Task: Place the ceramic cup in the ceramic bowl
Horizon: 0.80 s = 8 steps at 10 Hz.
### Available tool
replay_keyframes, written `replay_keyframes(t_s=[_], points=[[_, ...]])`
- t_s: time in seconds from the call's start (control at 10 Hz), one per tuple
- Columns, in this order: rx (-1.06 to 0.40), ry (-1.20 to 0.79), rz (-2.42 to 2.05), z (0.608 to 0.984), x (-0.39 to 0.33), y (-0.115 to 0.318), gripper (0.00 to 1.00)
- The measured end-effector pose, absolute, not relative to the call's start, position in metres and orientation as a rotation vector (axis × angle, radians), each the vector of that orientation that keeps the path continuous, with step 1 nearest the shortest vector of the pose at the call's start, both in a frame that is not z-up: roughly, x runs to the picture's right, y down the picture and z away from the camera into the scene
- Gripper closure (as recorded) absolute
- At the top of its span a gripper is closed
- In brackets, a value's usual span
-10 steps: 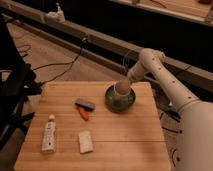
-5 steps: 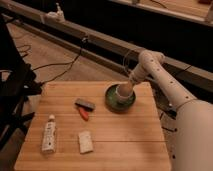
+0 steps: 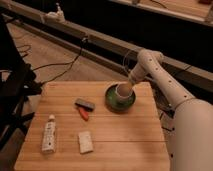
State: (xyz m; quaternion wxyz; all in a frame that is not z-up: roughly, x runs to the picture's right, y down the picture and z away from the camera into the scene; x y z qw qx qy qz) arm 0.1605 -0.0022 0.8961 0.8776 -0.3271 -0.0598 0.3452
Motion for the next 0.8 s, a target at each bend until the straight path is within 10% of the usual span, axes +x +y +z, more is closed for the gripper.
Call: replay_keyframes(t_s=[0.8], points=[[-0.564,-0.131,0.776,0.862,0.188,-0.037,0.32]])
